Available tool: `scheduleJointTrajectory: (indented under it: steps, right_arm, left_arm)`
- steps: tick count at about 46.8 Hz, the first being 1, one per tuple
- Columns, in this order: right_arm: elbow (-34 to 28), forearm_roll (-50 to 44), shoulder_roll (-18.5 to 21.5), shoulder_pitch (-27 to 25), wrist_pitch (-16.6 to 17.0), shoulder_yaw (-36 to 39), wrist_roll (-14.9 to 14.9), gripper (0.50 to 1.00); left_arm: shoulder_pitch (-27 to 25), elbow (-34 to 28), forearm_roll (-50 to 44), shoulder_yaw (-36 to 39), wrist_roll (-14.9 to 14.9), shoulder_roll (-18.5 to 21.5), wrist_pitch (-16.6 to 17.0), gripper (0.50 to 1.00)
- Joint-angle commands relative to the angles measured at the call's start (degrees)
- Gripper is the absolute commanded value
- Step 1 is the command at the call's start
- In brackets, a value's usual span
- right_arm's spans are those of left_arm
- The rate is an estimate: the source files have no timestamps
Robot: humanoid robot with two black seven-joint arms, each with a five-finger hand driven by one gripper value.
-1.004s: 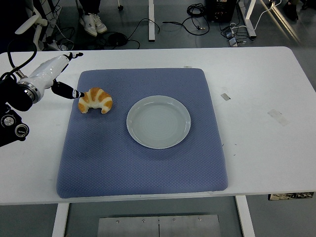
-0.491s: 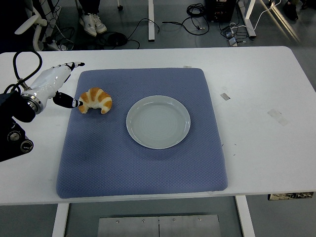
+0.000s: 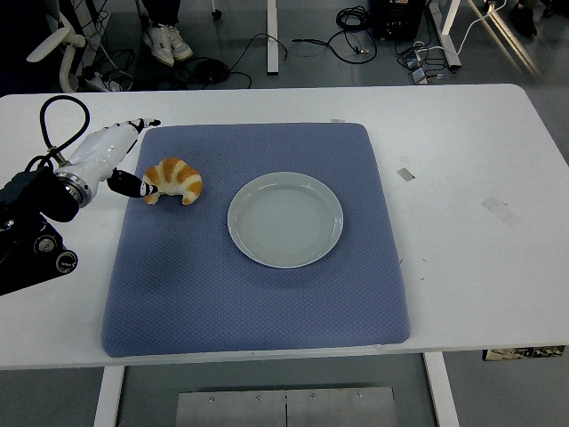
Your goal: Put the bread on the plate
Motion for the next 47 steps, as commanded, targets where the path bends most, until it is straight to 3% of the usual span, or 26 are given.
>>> scheduleJointTrajectory:
  steps: [1, 28, 39, 47]
  right_arm:
    - [0.0, 0.0, 0.0, 0.0, 0.0, -0.01, 0.0, 1.0]
    - [0.0, 0.0, 0.0, 0.0, 0.0, 0.07, 0.0, 1.0]
    - [0.0, 0.0, 0.0, 0.0, 0.0, -0.01, 0.0, 1.0]
    - [0.0, 0.0, 0.0, 0.0, 0.0, -0.01, 0.0, 1.0]
  left_arm:
    - [0.0, 0.33, -0.08, 0.42, -0.01, -0.41, -0.03, 0.925]
    - [0.44, 2.61, -1.31, 1.56, -0.45, -2.87, -0.12, 0.878]
    - [0.52, 2.79, -1.31, 2.08, -0.54, -3.66, -0.47, 0.804]
    - [0.7, 4.02, -1.31, 2.26, -0.63, -4.27, -0.91, 0.789]
